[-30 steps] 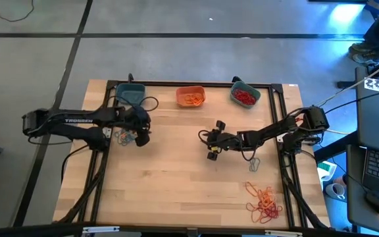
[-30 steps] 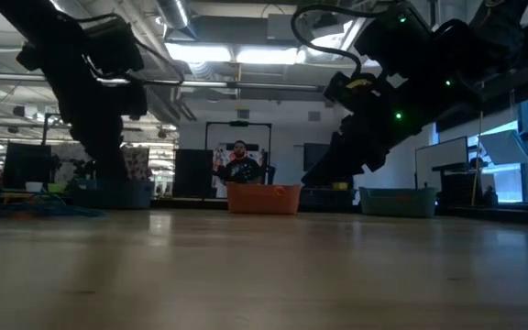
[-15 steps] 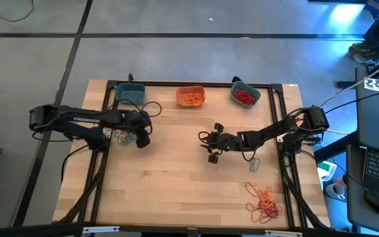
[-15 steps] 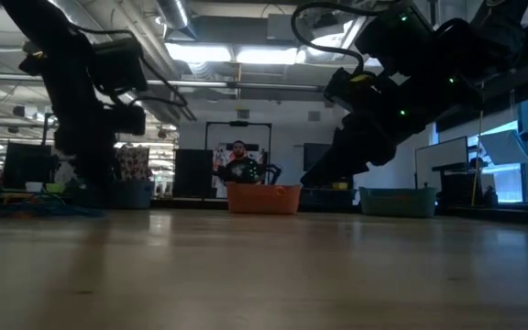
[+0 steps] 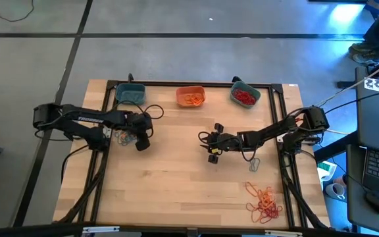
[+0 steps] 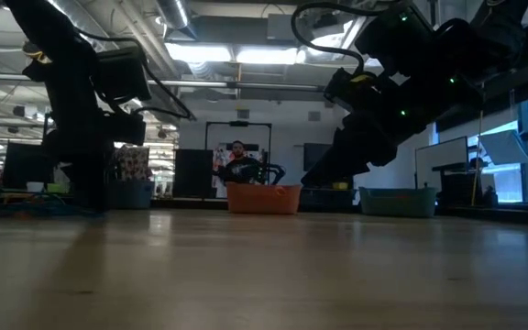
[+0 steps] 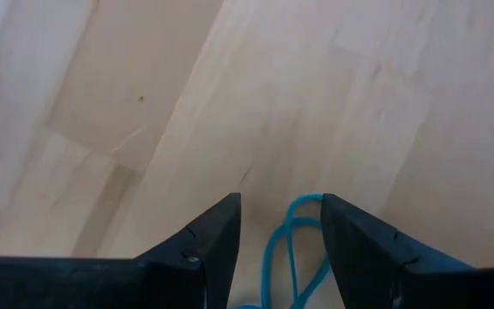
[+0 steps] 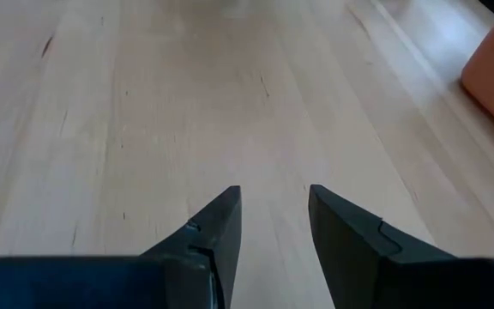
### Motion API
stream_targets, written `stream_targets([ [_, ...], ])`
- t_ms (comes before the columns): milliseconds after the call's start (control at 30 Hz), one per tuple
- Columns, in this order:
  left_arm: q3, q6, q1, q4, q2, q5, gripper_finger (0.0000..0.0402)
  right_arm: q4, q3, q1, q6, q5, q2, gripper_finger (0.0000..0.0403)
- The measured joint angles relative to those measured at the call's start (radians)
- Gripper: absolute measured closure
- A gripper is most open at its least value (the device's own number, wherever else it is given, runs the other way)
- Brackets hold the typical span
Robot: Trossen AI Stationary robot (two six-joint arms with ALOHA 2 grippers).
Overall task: Sort rubber bands into baskets
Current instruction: Put the blue rubber band into the blue bin
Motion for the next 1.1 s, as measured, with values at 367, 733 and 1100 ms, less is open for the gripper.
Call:
stream_targets([
  [367, 0.006, 0.033, 0.000, 0.014, 0.079, -0.009, 0.0307, -0.001, 0.000, 0.000, -0.014, 0.001, 0.000, 0.0262],
  [733, -0.004, 0.131, -0.008, 0.099, 0.002, -0.050, 0.0397, -0.001, 0.000, 0.000, -0.015, 0.001, 0.000, 0.0262],
  [1100, -0.003, 0.164, -0.008, 0.144, -0.169, -0.094, 0.0390, -0.001, 0.000, 0.000, -0.015, 0.001, 0.000, 0.0262],
])
